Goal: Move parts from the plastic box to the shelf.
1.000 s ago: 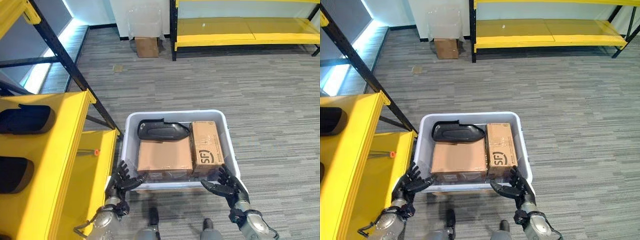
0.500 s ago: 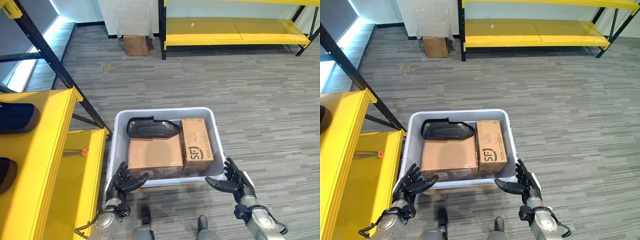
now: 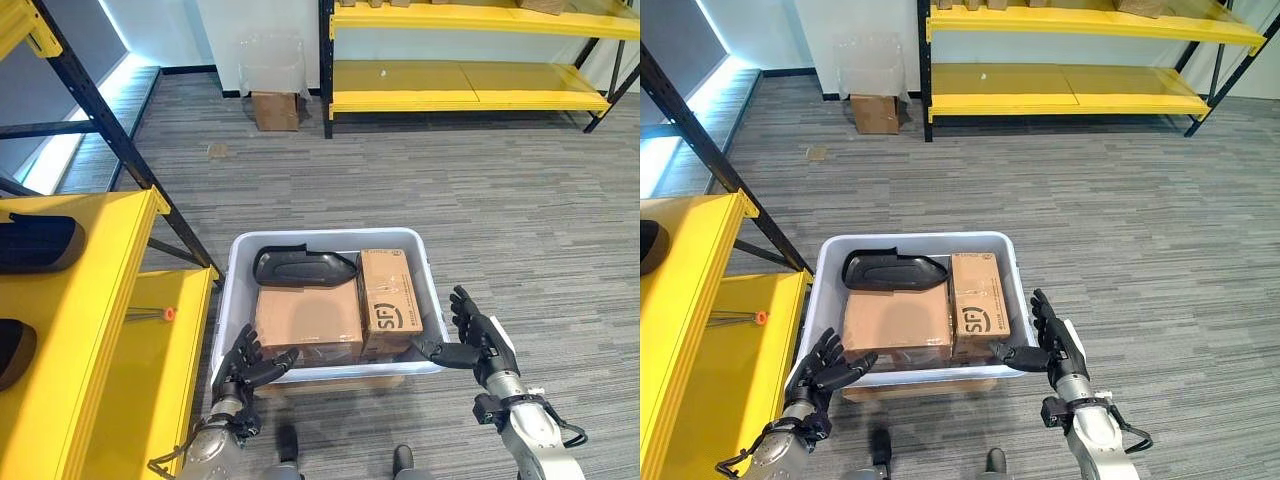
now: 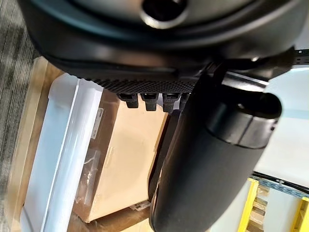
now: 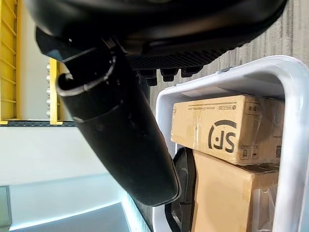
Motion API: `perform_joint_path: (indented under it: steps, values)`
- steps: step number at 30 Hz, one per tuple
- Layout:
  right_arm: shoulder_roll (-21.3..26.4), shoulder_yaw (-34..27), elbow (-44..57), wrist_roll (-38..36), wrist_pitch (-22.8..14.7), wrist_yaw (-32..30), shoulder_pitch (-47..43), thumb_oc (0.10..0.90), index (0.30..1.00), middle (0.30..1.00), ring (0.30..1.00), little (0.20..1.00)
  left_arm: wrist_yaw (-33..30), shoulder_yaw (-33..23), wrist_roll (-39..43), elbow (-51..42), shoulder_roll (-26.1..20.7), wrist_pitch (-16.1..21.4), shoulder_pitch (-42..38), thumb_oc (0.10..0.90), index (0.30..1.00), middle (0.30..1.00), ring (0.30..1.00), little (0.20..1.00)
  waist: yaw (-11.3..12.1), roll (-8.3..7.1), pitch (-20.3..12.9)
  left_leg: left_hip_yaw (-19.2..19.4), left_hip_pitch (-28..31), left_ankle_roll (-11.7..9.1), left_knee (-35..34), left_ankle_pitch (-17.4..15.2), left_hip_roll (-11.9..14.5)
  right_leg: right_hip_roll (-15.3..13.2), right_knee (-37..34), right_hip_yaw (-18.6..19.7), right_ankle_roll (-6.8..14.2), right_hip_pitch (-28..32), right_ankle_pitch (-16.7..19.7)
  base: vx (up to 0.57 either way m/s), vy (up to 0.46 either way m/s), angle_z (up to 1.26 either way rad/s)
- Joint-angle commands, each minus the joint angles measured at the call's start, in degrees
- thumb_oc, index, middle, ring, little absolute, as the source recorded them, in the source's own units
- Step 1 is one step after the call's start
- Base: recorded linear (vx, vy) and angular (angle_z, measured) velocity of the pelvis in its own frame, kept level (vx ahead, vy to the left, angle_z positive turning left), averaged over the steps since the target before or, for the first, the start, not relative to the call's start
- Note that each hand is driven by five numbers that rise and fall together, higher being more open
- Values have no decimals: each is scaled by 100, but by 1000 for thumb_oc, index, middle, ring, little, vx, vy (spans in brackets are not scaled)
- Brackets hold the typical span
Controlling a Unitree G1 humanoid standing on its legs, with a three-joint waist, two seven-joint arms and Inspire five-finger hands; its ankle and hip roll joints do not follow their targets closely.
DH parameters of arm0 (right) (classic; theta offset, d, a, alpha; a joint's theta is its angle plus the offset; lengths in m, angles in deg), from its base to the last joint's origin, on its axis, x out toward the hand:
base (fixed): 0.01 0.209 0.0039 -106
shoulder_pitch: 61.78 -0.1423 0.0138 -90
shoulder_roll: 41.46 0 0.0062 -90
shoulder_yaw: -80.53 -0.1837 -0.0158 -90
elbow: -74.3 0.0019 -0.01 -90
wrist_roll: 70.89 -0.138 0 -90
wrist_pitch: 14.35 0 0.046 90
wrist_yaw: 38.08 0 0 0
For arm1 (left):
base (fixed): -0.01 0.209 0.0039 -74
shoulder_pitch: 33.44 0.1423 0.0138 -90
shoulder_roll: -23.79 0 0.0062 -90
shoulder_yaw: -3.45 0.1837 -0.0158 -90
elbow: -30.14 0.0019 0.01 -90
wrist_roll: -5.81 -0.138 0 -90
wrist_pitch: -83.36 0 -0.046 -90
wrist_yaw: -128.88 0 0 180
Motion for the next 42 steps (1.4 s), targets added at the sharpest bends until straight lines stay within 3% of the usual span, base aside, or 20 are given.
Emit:
perform_joint_path:
  steps: [1,11,14,16,20,22,25,34,42]
  values:
    - [260,-283,685,154,-567,-110,-601,900,1000,1000,1000,1000,139,-402,-73,-604,-121,369,-183,900,1000,1000,1000,1000,-16,-147,-449,-285,-53,-52,329,-653,543,-104,106,-78,62,-13,-24,0,0,0]
    - [451,271,322,361,-361,-387,-1823,900,1000,1000,1000,1000,137,-251,5,-687,-167,314,-159,900,1000,1000,1000,1000,182,-134,-510,-317,30,-50,261,-648,493,-132,39,-169,65,111,5,6,0,3]
    - [794,658,-128,895,-173,-552,-2831,900,1000,1000,1000,1000,182,-149,67,-813,-250,279,-98,900,1000,1000,1000,1000,349,-163,-497,-397,-39,-50,267,-628,437,-164,-3,-272,71,156,61,4,1,1]
    - [806,739,-249,996,-120,-608,-3029,900,1000,1000,1000,1000,178,-130,78,-828,-265,277,-93,900,1000,1000,1000,1000,377,-164,-488,-413,-58,-50,269,-625,429,-170,-4,-292,75,154,62,-13,11,11]
    - [840,1503,-1338,1526,168,-834,-4498,900,1000,1000,1000,1000,89,-2,213,-910,-424,314,-125,900,1000,1000,1000,1000,642,-219,-331,-517,-270,-20,358,-614,372,-198,32,-343,83,56,100,-60,5,10]
    - [860,1616,-1480,1583,192,-861,-4754,900,1000,1000,1000,1000,82,7,234,-910,-451,329,-143,900,1000,1000,1000,1000,676,-228,-293,-534,-316,-17,384,-610,364,-203,52,-359,80,32,104,-48,4,9]
    - [919,1976,-2240,1713,328,-936,-5723,900,1000,1000,1000,1000,20,93,306,-879,-591,365,-255,900,1000,1000,1000,1000,846,-269,-112,-670,-575,-12,563,-608,337,-224,187,-474,56,-58,89,-57,-4,11]
    - [860,2612,-3605,1731,419,-1019,-7309,900,1000,1000,1000,1000,-46,197,384,-849,-928,492,-566,900,1000,1000,1000,1000,1107,-227,324,-882,-1230,-47,1074,-637,264,-251,453,-682,1,-360,73,-59,-1,19]
    - [489,3141,-4865,1665,436,-1092,-8667,900,1000,1000,1000,1000,-209,309,547,-853,-1071,644,-861,900,1000,1000,1000,1000,1327,-76,1036,-924,-2041,-20,2017,-924,225,-280,1252,-669,-92,-1174,-249,-68,44,0]
